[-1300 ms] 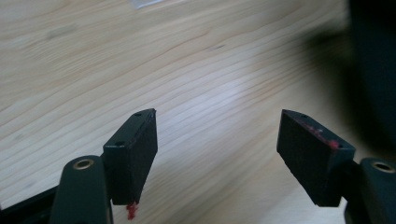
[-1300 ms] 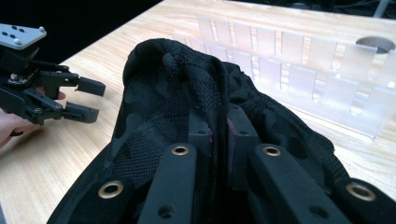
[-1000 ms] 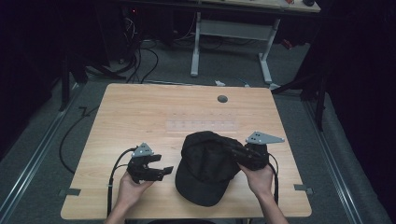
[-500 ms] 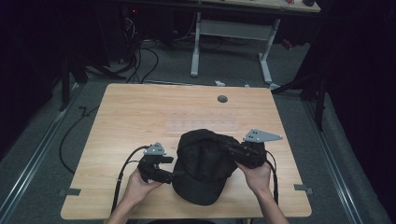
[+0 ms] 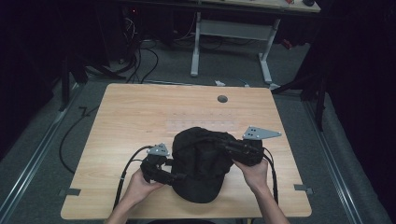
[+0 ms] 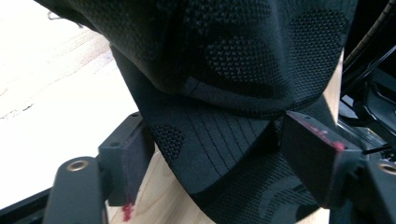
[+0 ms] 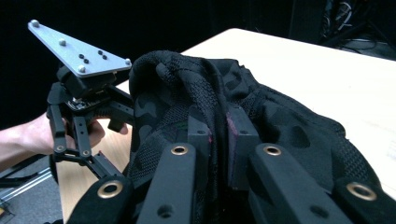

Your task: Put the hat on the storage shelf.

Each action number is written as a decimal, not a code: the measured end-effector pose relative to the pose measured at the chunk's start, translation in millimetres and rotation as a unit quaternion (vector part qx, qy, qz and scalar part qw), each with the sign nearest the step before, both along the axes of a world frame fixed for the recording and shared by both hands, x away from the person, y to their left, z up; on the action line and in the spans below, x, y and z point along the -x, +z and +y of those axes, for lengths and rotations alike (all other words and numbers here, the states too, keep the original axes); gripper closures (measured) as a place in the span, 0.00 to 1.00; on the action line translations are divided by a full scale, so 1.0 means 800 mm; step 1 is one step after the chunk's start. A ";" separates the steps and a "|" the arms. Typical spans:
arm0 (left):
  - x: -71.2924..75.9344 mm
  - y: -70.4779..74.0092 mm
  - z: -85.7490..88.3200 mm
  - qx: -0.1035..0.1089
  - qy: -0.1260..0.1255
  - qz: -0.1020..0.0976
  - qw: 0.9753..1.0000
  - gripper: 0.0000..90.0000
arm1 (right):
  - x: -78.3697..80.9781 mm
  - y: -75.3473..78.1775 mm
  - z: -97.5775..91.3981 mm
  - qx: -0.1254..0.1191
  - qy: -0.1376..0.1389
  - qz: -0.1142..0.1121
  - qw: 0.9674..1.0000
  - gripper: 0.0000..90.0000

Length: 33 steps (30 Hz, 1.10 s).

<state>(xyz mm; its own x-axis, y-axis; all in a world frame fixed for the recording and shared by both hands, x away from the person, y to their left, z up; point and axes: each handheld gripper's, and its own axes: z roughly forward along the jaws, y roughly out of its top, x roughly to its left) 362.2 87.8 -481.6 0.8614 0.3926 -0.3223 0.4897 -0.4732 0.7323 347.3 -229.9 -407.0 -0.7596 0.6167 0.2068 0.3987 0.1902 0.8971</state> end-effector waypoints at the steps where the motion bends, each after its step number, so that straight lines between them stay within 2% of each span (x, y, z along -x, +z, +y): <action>1: 0.000 0.001 0.001 0.000 0.001 -0.001 1.000 0.34 | -0.001 0.001 0.000 -0.002 0.003 -0.001 1.000 0.92; 6: 0.000 0.006 0.004 -0.002 0.002 -0.003 1.000 0.36 | -0.006 0.005 0.004 -0.008 0.013 -0.004 1.000 0.92; 9: 0.000 0.008 0.008 0.003 0.003 -0.003 1.000 0.45 | -0.009 0.008 0.005 -0.007 0.012 -0.011 1.000 0.91; 11: -0.001 0.009 0.011 0.006 0.005 0.001 1.000 0.46 | -0.009 0.010 0.007 -0.003 0.010 -0.015 1.000 0.91; 13: 0.000 0.010 0.014 0.008 0.007 -0.002 1.000 0.54 | -0.009 0.011 0.009 0.002 0.007 -0.026 1.000 0.91; 18: 0.000 0.015 0.021 0.024 0.010 0.006 1.000 0.62 | -0.009 0.015 0.013 0.009 0.005 -0.038 0.999 0.91; 23: 0.001 0.022 0.031 0.052 0.008 0.017 0.998 0.74 | -0.007 0.019 0.012 0.008 0.003 -0.049 0.999 0.90; 27: 0.004 0.032 0.039 0.072 -0.002 0.019 0.997 0.80 | -0.007 0.022 0.012 0.007 0.001 -0.053 0.999 0.90; 33: 0.007 0.042 0.046 0.088 -0.019 0.024 0.996 0.87 | -0.007 0.023 0.013 0.008 0.002 -0.057 0.998 0.88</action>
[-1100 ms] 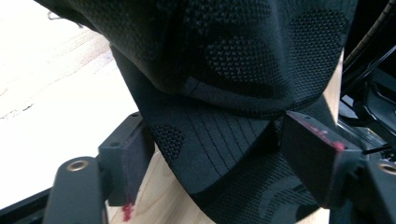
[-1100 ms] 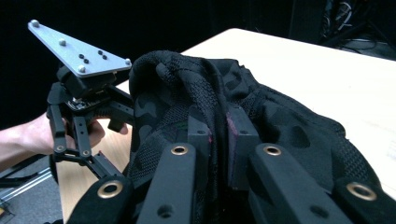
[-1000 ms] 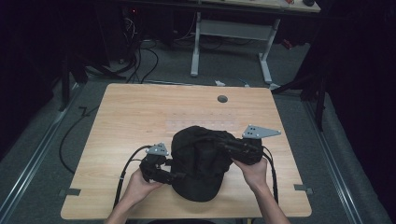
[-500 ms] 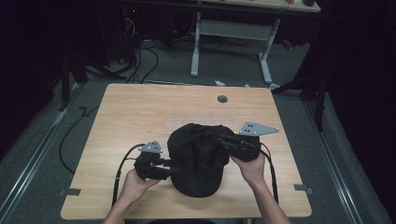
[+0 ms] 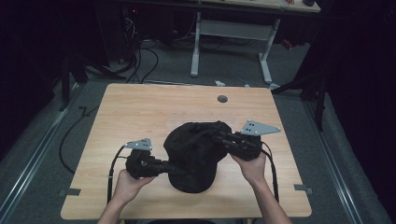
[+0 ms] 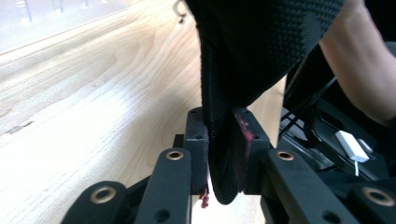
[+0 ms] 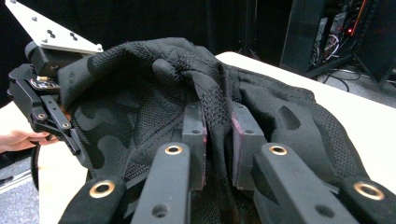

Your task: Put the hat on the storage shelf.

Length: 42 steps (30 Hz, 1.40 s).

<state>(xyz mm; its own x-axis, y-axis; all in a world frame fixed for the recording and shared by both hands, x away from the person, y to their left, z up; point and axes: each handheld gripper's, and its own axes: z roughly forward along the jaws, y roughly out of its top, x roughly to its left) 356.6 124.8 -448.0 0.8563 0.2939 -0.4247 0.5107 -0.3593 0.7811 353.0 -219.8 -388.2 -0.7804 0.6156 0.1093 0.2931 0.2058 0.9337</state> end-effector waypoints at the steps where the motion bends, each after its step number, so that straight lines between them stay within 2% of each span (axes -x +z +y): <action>1: 0.000 0.000 0.000 0.000 0.000 0.000 1.000 0.88 | 0.000 0.000 0.000 0.000 -0.001 0.001 1.000 0.87; 4: 0.002 0.003 0.003 0.009 -0.013 0.005 1.000 0.92 | -0.001 -0.001 0.000 -0.001 -0.001 0.004 1.000 0.85; 5: 0.002 0.003 0.003 0.009 -0.013 0.005 1.000 0.93 | -0.001 -0.001 0.000 -0.001 -0.001 0.004 1.000 0.85; 7: 0.003 0.004 0.005 0.006 -0.017 0.002 1.000 0.95 | -0.002 -0.005 0.003 0.014 -0.008 0.006 1.000 0.82; 10: 0.004 0.004 0.006 0.007 -0.020 0.002 1.000 0.96 | -0.003 -0.010 0.003 0.011 -0.010 0.014 1.000 0.79; 13: 0.005 0.006 0.007 0.014 -0.013 -0.004 1.000 0.96 | -0.005 -0.014 0.001 0.015 -0.017 0.023 0.999 0.73; 19: 0.006 0.008 0.010 0.013 -0.007 -0.016 1.000 0.96 | -0.007 -0.016 0.001 0.034 -0.035 0.029 0.998 0.56; 21: 0.006 0.010 0.013 0.015 -0.003 -0.018 1.000 0.96 | -0.007 -0.017 0.000 0.034 -0.037 0.030 0.998 0.52; 22: 0.006 0.011 0.015 0.016 0.002 -0.020 1.000 0.96 | -0.005 -0.018 -0.002 0.030 -0.044 0.025 0.998 0.47; 25: 0.005 0.011 0.017 0.016 0.007 -0.022 1.000 0.96 | -0.003 -0.021 -0.010 0.023 -0.062 0.024 0.998 0.42; 28: 0.004 0.013 0.022 0.026 0.017 -0.023 0.999 0.96 | -0.002 -0.025 -0.016 0.019 -0.071 0.031 0.997 0.40; 32: 0.004 0.016 0.028 0.035 0.032 -0.029 0.998 0.96 | 0.001 -0.036 -0.027 0.030 -0.086 0.046 0.995 0.40; 33: 0.004 0.017 0.031 0.035 0.038 -0.032 0.998 0.96 | 0.003 -0.044 -0.030 0.051 -0.100 0.051 0.992 0.42; 35: 0.004 0.017 0.031 0.036 0.041 -0.032 0.998 0.96 | 0.005 -0.049 -0.033 0.056 -0.110 0.050 0.991 0.43; 36: 0.003 0.018 0.032 0.035 0.044 -0.033 0.998 0.96 | 0.007 -0.060 -0.038 0.061 -0.126 0.061 0.988 0.43; 40: 0.003 0.019 0.035 0.031 0.062 -0.040 0.997 0.96 | 0.009 -0.085 -0.047 0.081 -0.157 0.080 0.981 0.44; 41: 0.003 0.019 0.035 0.031 0.062 -0.040 0.997 0.96 | 0.009 -0.085 -0.047 0.081 -0.157 0.080 0.981 0.44; 42: 0.003 0.019 0.035 0.031 0.064 -0.041 0.997 0.96 | 0.010 -0.092 -0.049 0.085 -0.164 0.086 0.979 0.44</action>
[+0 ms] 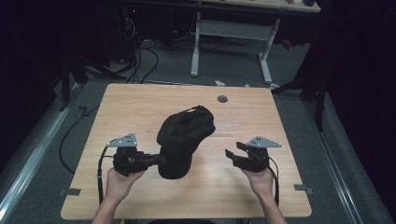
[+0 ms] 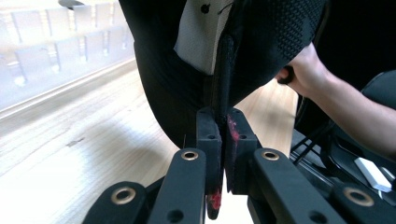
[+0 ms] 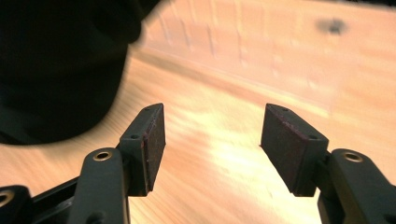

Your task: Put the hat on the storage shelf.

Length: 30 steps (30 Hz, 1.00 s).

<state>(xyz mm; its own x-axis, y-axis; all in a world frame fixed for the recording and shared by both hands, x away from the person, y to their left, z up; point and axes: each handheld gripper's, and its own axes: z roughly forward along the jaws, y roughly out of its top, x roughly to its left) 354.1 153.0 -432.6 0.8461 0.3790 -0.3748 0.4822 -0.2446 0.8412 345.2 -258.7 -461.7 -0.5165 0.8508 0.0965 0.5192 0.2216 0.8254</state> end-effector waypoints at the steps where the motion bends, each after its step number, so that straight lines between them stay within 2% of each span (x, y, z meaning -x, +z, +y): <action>1: 0.000 0.001 0.001 0.000 0.002 -0.001 1.000 0.96 | 0.001 -0.006 -0.002 0.001 -0.007 0.006 1.000 0.44; 3: 0.000 0.001 0.002 0.001 0.008 -0.003 1.000 0.96 | 0.002 -0.023 -0.008 0.010 -0.022 0.021 0.999 0.44; 4: 0.000 0.002 0.003 0.003 0.011 -0.004 1.000 0.96 | 0.002 -0.023 -0.008 0.010 -0.022 0.021 0.999 0.44; 6: 0.000 0.002 0.004 0.003 0.022 -0.008 1.000 0.96 | 0.003 -0.039 -0.012 0.025 -0.040 0.036 0.998 0.44; 9: 0.000 0.003 0.006 0.004 0.033 -0.012 0.999 0.96 | 0.003 -0.054 -0.015 0.042 -0.054 0.046 0.997 0.44; 13: -0.001 0.004 0.006 0.004 0.046 -0.016 0.999 0.96 | 0.003 -0.066 -0.017 0.048 -0.066 0.055 0.995 0.43; 14: -0.001 0.005 0.007 0.002 0.051 -0.017 0.999 0.96 | 0.003 -0.072 -0.019 0.060 -0.074 0.054 0.994 0.42; 21: -0.004 0.006 0.009 0.003 0.074 -0.024 0.997 0.96 | 0.002 -0.084 -0.017 0.092 -0.092 0.059 0.990 0.39; 23: -0.005 0.006 0.010 0.003 0.076 -0.025 0.997 0.96 | 0.003 -0.087 -0.017 0.087 -0.094 0.050 0.991 0.39; 30: -0.011 0.008 0.011 0.005 0.096 -0.028 0.995 0.96 | 0.003 -0.087 -0.017 0.086 -0.099 0.051 0.990 0.38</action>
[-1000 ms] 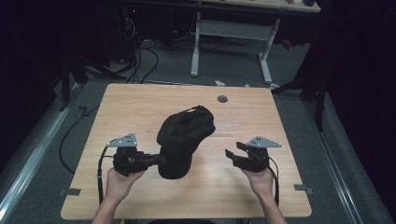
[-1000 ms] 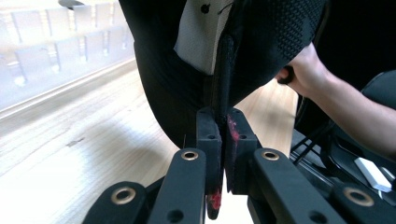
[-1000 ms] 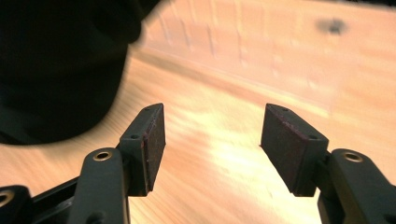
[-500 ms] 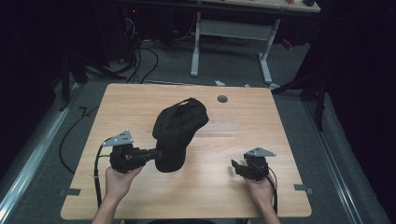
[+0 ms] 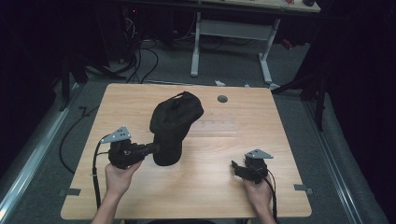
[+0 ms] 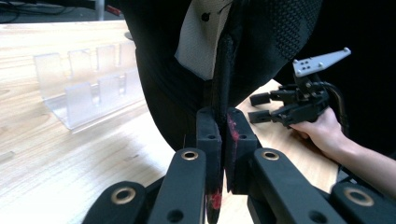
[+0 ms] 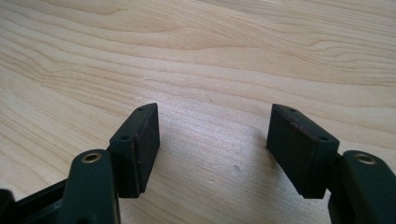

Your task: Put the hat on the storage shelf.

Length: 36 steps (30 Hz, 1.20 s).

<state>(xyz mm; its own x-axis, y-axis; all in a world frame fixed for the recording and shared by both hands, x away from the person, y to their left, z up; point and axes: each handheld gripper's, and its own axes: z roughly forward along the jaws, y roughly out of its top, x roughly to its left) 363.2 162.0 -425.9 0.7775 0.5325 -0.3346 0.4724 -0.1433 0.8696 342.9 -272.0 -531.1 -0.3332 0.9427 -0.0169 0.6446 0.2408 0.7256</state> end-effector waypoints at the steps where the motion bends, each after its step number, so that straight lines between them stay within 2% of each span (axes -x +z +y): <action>1: -0.001 0.000 0.001 0.000 0.003 0.000 1.000 0.96 | 0.000 0.000 0.000 0.000 -0.002 0.001 1.000 0.38; 7: -0.008 0.006 0.003 -0.004 0.021 -0.006 1.000 0.96 | 0.000 0.000 0.000 -0.001 -0.001 0.001 1.000 0.38; 15: -0.020 0.017 0.005 0.006 0.031 -0.016 0.999 0.96 | 0.000 0.000 0.000 -0.001 0.002 0.001 1.000 0.37; 26: -0.042 0.041 0.012 -0.005 0.054 -0.037 0.998 0.96 | 0.000 0.000 0.000 -0.001 0.002 0.003 1.000 0.36; 33: -0.055 0.045 0.011 -0.010 0.065 -0.041 0.997 0.96 | 0.000 0.000 0.000 -0.001 0.003 0.002 1.000 0.36; 36: -0.063 0.046 0.008 -0.018 0.070 -0.047 0.996 0.96 | 0.000 0.000 0.000 -0.001 0.003 0.003 1.000 0.36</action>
<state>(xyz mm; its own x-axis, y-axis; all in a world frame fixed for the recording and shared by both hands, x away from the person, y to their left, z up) 413.4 168.8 -388.7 0.7217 0.6485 -0.2421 0.4062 -0.1135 0.9067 342.8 -271.8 -531.0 -0.3390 0.9407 -0.0135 0.6467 0.2434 0.7228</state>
